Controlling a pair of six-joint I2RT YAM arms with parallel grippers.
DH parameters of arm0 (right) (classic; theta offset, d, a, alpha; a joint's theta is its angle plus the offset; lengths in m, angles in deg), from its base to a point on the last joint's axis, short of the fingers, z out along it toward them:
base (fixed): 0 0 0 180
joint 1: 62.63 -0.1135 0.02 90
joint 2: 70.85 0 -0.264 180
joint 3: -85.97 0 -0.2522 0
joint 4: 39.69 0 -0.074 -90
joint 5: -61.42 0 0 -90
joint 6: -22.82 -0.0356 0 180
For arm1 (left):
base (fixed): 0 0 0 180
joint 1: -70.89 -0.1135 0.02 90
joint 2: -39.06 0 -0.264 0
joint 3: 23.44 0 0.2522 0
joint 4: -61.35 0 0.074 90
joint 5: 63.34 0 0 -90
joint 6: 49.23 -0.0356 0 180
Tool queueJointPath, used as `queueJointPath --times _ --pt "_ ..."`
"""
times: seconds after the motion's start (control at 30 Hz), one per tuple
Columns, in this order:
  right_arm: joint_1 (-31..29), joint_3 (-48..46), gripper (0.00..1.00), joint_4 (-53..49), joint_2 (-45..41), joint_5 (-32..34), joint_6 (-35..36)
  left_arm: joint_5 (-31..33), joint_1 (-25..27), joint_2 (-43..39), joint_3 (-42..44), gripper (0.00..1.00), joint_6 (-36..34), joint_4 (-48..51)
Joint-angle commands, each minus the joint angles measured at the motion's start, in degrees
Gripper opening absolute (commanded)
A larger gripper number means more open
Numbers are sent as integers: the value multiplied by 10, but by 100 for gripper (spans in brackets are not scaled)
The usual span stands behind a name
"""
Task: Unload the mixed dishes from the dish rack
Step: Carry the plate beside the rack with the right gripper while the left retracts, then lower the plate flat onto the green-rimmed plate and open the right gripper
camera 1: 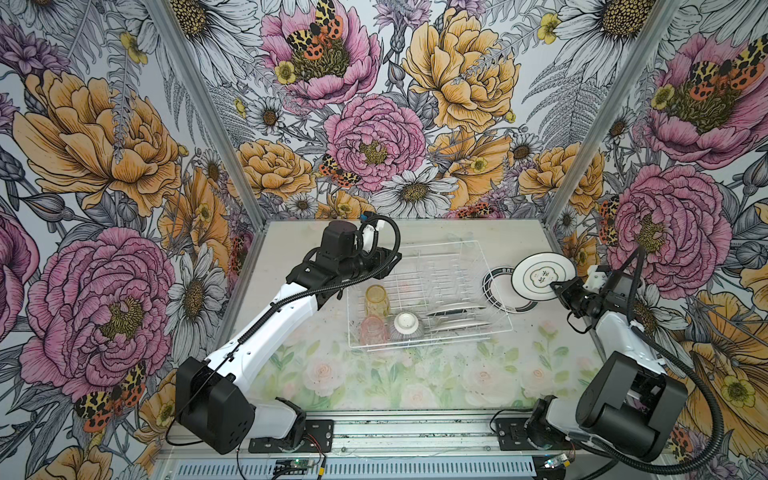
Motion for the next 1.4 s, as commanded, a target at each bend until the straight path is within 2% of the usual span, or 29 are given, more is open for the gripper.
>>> queueJointPath --times 0.0,0.47,0.97,1.13,1.37 --pt "-7 7 0 22 9 -10 14 7 -2 1 1 42 -10 2" --pt "-36 17 0 25 99 10 30 0 2 6 3 43 -13 -5" --pt "-44 22 0 31 133 11 34 -6 1 7 3 43 -14 -7" --pt "-43 22 9 30 139 11 35 -7 1 6 4 43 -14 -6" --pt "-44 21 16 29 157 8 39 -7 0 3 6 43 -14 -7"
